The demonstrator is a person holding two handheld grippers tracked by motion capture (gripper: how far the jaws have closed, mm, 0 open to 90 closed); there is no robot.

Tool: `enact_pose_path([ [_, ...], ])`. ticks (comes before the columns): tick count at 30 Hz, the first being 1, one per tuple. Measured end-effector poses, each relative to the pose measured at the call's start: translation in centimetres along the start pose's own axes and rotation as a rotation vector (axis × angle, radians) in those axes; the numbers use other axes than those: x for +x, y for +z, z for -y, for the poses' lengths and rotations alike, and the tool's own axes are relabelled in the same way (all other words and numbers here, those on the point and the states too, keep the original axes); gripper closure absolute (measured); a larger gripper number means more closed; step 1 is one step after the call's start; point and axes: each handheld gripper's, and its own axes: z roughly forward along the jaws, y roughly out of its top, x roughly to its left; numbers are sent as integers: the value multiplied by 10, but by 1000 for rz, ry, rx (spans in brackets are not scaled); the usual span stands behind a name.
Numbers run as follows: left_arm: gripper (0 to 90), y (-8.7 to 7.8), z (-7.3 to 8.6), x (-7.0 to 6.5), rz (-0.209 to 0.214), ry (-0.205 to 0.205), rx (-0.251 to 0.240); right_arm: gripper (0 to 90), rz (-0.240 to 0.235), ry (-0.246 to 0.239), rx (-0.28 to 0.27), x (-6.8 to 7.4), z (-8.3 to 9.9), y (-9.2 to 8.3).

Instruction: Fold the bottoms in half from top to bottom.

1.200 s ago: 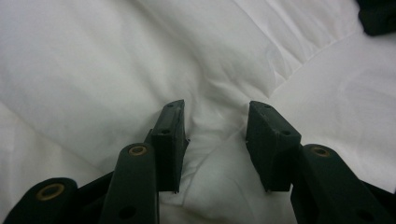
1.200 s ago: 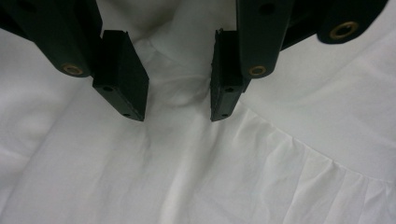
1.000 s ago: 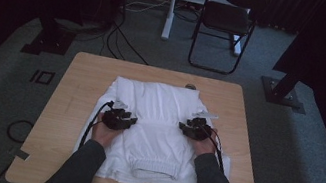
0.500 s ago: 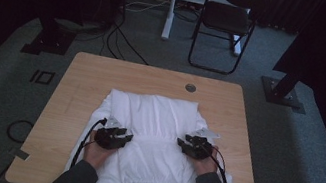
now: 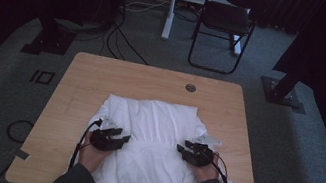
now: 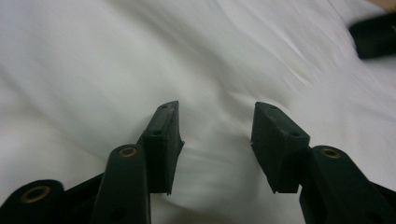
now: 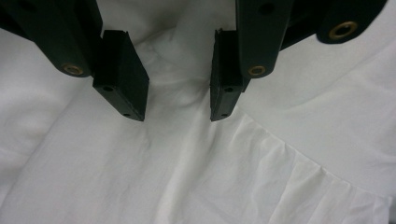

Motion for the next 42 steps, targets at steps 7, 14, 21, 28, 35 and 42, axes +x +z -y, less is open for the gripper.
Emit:
enact_pose_path([
  [7, 368, 2, -54, 55, -156, -39, -94, 565, -2, 4, -1, 0, 0, 0],
  [14, 248, 53, -56, 98, -277, -100, 52, 564, -5, 9, -1, -1, 0, 0],
  [21, 267, 69, -48, 108, -224, -141, 107, 564, -8, 12, -2, -1, 0, 0],
  [28, 605, 68, -48, 108, -145, -126, 105, 560, -23, 35, -1, -3, -1, 0],
  [35, 721, 68, -47, 109, -118, -137, 98, 565, -32, 92, -14, -25, -34, -14],
  [42, 722, 68, -44, 109, -115, -137, 77, 438, 75, 100, -40, -69, -82, 3],
])
